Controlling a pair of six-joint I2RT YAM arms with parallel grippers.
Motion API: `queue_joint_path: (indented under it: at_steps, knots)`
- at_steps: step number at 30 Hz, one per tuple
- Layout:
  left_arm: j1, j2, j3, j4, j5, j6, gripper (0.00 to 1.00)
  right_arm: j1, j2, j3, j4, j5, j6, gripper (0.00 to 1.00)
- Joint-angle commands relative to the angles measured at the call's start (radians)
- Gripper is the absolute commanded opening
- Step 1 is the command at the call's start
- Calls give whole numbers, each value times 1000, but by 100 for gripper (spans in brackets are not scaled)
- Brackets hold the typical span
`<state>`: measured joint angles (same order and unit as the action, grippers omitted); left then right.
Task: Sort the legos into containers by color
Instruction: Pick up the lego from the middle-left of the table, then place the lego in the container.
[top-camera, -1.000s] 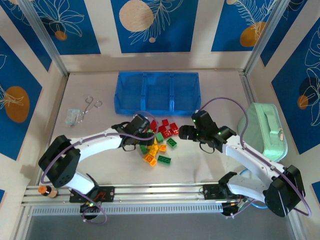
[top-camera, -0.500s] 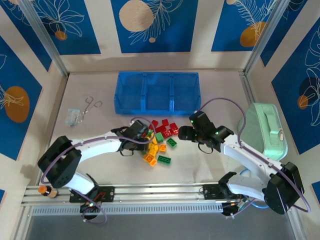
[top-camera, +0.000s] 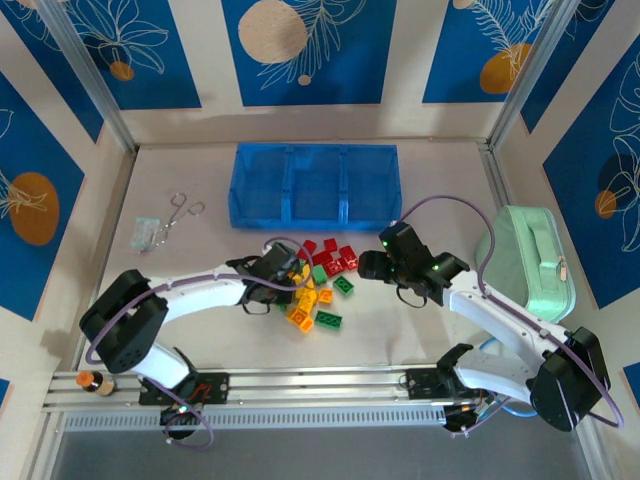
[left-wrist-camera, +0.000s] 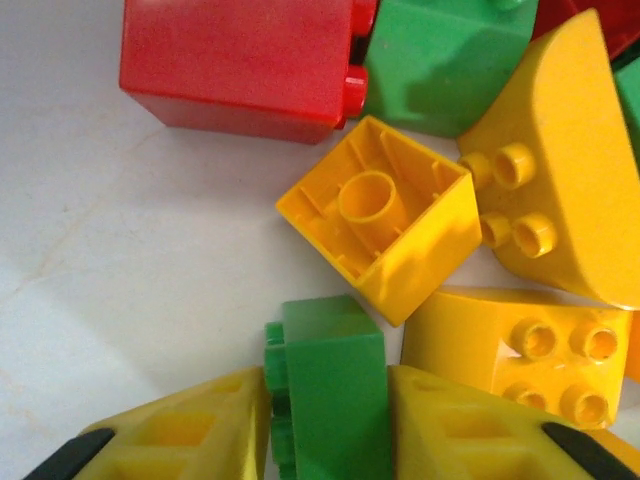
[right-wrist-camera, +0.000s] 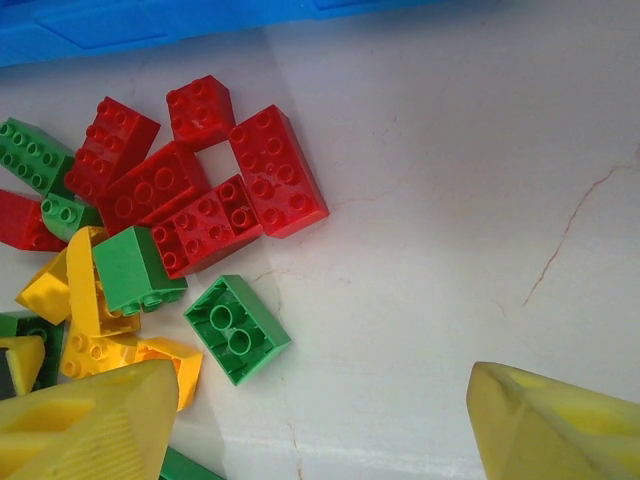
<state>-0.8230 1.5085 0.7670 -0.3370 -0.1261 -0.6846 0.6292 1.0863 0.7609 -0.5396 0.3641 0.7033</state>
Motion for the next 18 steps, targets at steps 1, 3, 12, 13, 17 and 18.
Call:
queue_joint_path:
  at_steps: [1, 3, 12, 13, 17, 18]
  knots:
    - [-20, -28, -18, -15, -6, -13, 30, 10, -23, -10, -5, 15, 22, 76]
    - [-22, -64, -18, -28, -24, -13, 27, 10, -27, -16, -1, 18, 25, 75]
    - [-19, -144, 127, -164, -134, 42, 21, 15, -38, -44, 12, 15, 41, 73]
    - [-18, -142, 155, -179, -145, 51, 21, 17, -41, -49, 21, 11, 42, 73]
    - [-15, -117, 274, -208, -167, 95, 21, 17, -40, -43, 34, -10, 24, 71]
    - [-13, -106, 311, -217, -174, 109, 21, 17, -36, -34, 30, -10, 15, 71]
